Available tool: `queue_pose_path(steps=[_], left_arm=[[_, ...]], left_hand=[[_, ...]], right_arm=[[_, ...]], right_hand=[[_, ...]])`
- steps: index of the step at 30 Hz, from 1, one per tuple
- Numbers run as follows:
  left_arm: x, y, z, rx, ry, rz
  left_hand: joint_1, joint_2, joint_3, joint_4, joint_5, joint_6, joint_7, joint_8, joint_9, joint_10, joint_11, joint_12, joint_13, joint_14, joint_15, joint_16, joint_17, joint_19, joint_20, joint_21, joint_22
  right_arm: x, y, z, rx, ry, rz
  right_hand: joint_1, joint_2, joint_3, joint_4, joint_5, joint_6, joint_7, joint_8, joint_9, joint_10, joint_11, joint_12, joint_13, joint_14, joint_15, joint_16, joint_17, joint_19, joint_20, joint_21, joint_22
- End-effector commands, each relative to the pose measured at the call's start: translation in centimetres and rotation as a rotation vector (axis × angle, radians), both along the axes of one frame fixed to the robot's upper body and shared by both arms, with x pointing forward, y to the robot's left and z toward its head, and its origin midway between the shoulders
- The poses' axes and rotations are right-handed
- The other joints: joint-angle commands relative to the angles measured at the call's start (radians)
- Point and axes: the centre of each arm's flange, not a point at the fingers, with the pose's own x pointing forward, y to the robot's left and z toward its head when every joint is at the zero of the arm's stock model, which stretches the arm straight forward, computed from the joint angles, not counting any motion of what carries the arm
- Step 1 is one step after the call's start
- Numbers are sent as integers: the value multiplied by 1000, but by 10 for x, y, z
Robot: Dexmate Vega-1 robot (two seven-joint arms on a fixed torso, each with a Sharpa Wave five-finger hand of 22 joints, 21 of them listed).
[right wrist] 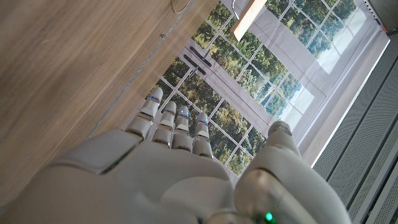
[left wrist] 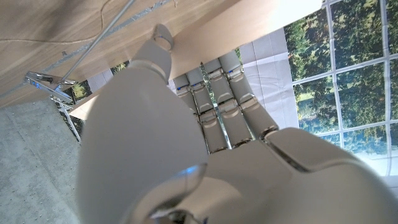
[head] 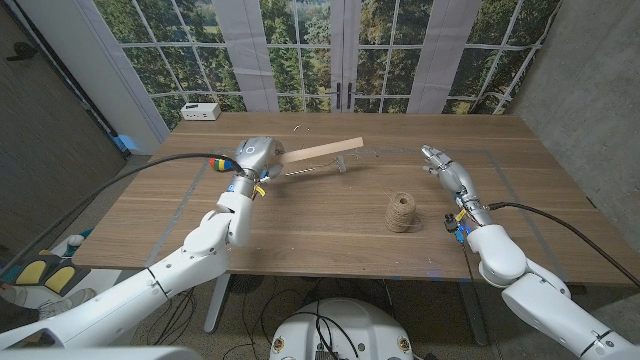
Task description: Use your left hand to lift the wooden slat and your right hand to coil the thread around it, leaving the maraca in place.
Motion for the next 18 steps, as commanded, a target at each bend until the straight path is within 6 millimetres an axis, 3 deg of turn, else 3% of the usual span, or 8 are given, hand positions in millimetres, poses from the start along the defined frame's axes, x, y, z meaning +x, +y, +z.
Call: queue_pose_path(steps=[1,18], left_arm=[[-1,4,18,16,-57,-29],[2,-3,35,44,-102,-56]], left_hand=[[157,160,0,5,11,45,-21,1,16,5,-2,-3,8,153,-227,6,10,-7,-47,13,1],[163,161,-7,5,13,47,-18,-2,16,6,1,-3,22,153,-227,8,27,-14,-45,26,-2]], right_arm=[[-5,9,-20,20,18,-10],[-10,16,-47,49,26,-25]], right_hand=[[11,-23,-6,-7,9,-17,-1,-7,5,-12,2,-5,4,1,-10,-3,1,3,16,-2,5],[69,-40,1,-29,24,-54,16,-2,8,-34,-3,-6,6,7,-9,-6,-2,18,21,-6,5]])
